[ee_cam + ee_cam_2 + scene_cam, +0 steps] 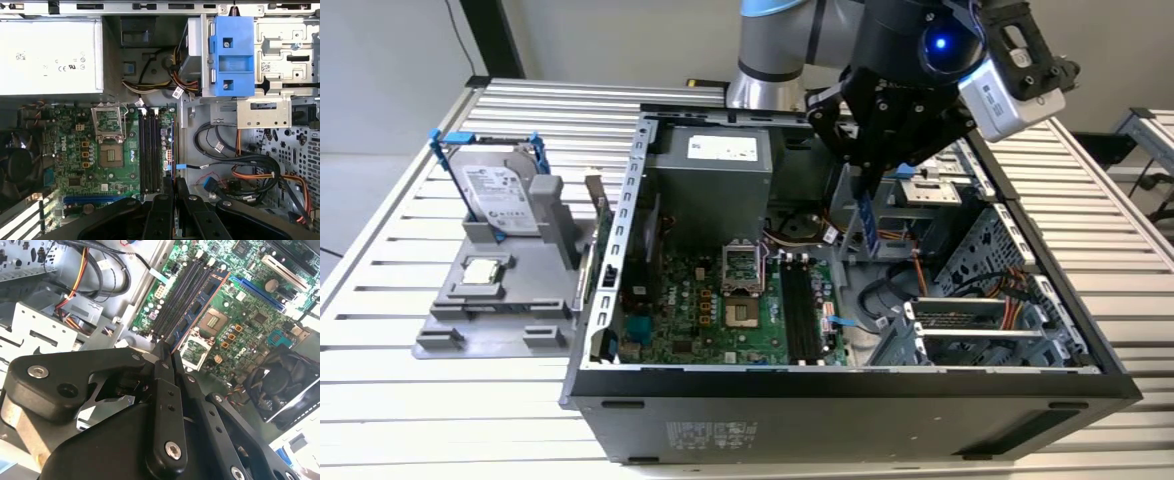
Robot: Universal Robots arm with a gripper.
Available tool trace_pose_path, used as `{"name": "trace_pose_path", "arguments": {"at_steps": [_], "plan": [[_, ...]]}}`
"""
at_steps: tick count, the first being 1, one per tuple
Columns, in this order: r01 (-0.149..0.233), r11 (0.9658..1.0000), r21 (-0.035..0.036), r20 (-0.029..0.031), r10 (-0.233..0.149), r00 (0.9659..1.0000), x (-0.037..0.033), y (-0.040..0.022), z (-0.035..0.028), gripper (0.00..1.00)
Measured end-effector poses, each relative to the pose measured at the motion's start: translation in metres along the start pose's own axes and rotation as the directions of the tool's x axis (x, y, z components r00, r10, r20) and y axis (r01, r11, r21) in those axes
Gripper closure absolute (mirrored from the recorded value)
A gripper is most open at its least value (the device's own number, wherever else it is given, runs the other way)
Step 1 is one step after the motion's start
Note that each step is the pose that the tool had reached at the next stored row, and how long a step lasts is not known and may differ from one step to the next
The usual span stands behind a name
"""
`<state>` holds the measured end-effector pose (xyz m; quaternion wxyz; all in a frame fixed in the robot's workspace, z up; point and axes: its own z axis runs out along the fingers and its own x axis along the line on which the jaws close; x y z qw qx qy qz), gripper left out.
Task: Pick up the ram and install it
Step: 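Insert the ram into the slot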
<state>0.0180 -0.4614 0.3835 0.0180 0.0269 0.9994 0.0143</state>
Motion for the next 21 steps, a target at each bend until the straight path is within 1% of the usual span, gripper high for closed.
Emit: {"name": "trace_pose_path", "arguments": {"at_steps": [6,7,12,16,17,18,21], "plan": [[0.0,1.0,-0.0003,0.0001,0.0,1.0,-0.0005,0.0,0.0008,1.0],[0.0,1.0,0.0011,0.0002,0.0,1.0,-0.0006,0.0,0.0017,1.0],[0.001,0.9998,0.0175,0.0009,-0.001,1.0,-0.0004,0.002,0.0085,1.0],[0.001,0.9996,0.027,0.0014,-0.001,1.0,-0.0002,0.0036,0.0155,1.0],[0.001,0.9996,0.0291,0.0016,-0.001,1.0,-0.0001,0.0039,0.0181,1.0],[0.001,0.9993,0.0376,0.002,-0.001,1.0,-0.0001,0.004,0.0226,1.0],[0.002,0.9988,0.0491,0.0026,-0.002,1.0,-0.0001,0.004,0.0265,1.0]]}}
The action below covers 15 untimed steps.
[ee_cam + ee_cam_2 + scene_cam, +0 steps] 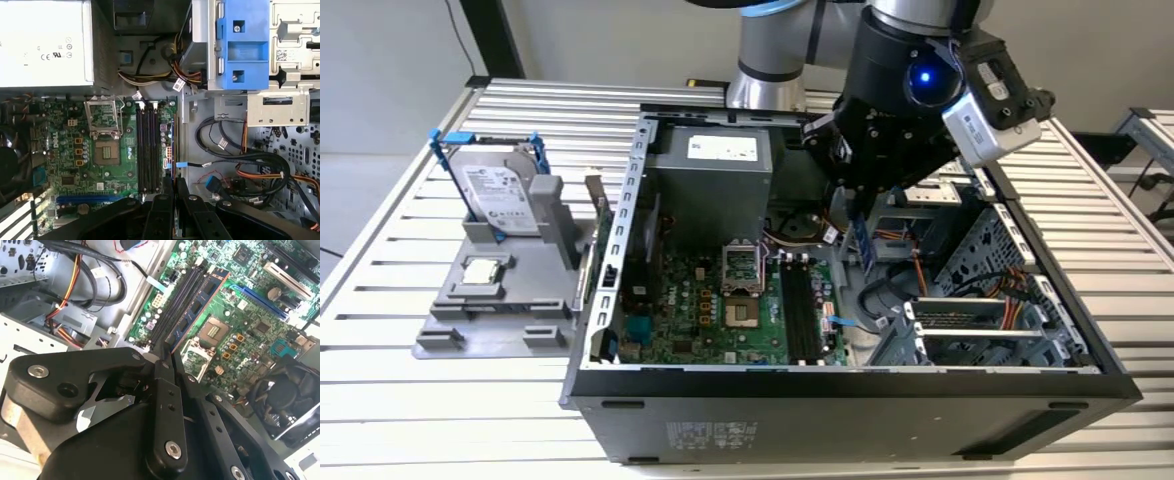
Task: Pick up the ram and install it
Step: 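Insert the ram into the slot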
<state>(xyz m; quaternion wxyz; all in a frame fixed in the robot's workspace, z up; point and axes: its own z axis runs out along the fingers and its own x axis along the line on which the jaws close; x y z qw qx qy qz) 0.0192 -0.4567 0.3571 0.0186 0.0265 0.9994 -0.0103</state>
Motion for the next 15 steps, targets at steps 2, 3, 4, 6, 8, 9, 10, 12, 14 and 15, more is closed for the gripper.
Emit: {"name": "trace_pose_path", "arguments": {"at_steps": [2,3,4,6,8,9,10,12,14,15], "plan": [[0.0,1.0,0.0055,0.0003,0.0,1.0,-0.0003,0.0001,0.0027,1.0],[0.0,1.0,0.0075,0.0003,0.0,1.0,-0.0005,0.0002,0.0045,1.0],[0.0,1.0,0.0081,0.0003,0.0,1.0,-0.0006,0.0005,0.0064,1.0],[0.0,1.0,0.0087,0.0003,0.0,1.0,-0.0008,0.001,0.0098,1.0],[0.0,1.0,0.0088,0.0004,0.0,1.0,-0.0007,0.0011,0.0136,1.0],[0.0,1.0,0.009,0.0004,0.0,1.0,-0.0007,0.0011,0.0154,1.0],[0.0,1.0,0.0089,0.0005,0.0,1.0,-0.0007,0.0012,0.0172,1.0],[0.0,1.0,0.0089,0.0005,0.0,1.0,-0.0007,0.0013,0.0209,1.0],[0.0,1.0,0.0089,0.0005,0.0,1.0,-0.0005,0.0015,0.0245,1.0],[0.0,1.0,0.009,0.0005,0.0,1.0,-0.0005,0.0015,0.0264,1.0]]}}
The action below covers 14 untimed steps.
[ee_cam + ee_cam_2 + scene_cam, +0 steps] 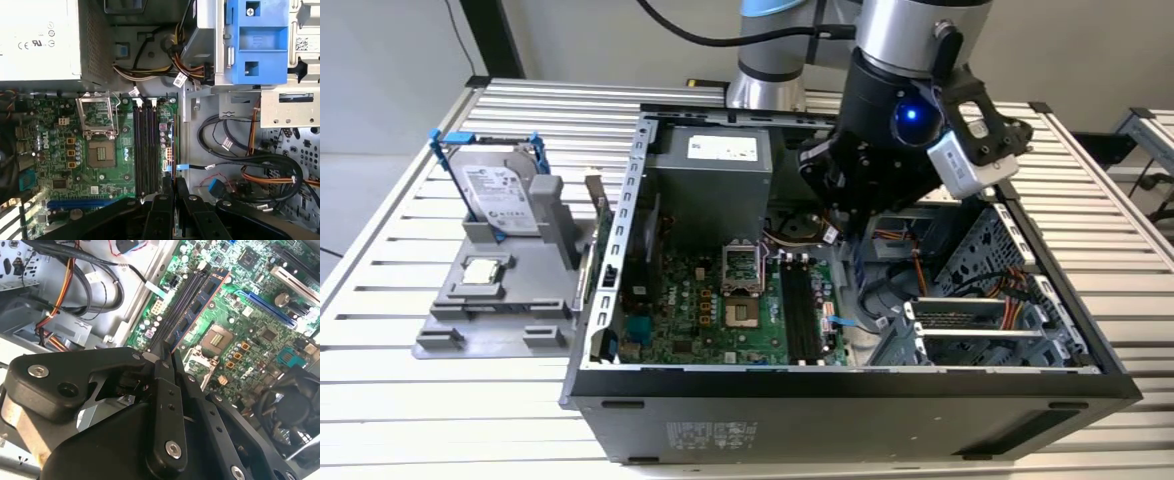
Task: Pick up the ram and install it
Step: 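Insert the ram into the slot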
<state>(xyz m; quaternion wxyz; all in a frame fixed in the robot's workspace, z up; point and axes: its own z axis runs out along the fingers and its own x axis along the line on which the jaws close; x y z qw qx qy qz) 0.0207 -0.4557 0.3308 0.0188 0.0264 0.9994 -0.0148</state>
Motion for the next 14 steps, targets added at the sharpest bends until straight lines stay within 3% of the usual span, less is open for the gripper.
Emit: {"name": "trace_pose_path", "arguments": {"at_steps": [14], "plan": [[0.0,1.0,0.0,0.0,0.0,1.0,0.0012,0.0031,0.0252,1.0]]}}
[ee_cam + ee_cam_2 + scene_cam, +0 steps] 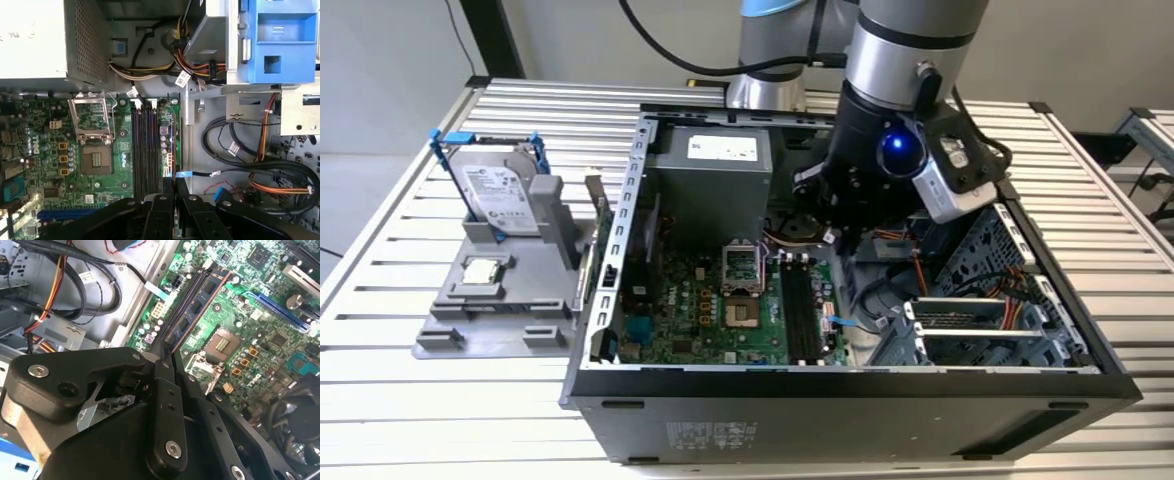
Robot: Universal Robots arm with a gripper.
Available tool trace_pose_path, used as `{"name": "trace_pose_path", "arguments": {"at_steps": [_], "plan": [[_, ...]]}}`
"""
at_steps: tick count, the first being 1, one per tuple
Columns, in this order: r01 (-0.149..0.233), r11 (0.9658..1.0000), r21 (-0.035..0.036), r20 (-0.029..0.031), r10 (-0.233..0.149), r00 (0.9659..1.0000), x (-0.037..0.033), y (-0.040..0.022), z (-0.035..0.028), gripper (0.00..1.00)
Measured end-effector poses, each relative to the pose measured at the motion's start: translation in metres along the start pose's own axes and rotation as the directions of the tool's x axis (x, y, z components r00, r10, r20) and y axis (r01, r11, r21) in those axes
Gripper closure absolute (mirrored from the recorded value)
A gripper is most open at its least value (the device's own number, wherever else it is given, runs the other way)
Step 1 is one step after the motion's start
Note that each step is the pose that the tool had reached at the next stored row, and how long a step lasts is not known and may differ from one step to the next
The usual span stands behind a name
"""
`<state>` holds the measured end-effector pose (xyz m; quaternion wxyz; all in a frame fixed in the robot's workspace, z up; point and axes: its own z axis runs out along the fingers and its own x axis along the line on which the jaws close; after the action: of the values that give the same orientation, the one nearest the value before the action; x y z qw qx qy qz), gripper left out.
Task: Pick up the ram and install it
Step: 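Insert the ram into the slot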
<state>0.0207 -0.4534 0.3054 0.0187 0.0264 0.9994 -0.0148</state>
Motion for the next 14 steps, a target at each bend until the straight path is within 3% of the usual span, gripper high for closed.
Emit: {"name": "trace_pose_path", "arguments": {"at_steps": [14], "plan": [[0.01,1.0,-0.0006,0.0003,-0.01,1.0,0.0033,0.0035,0.0253,1.0]]}}
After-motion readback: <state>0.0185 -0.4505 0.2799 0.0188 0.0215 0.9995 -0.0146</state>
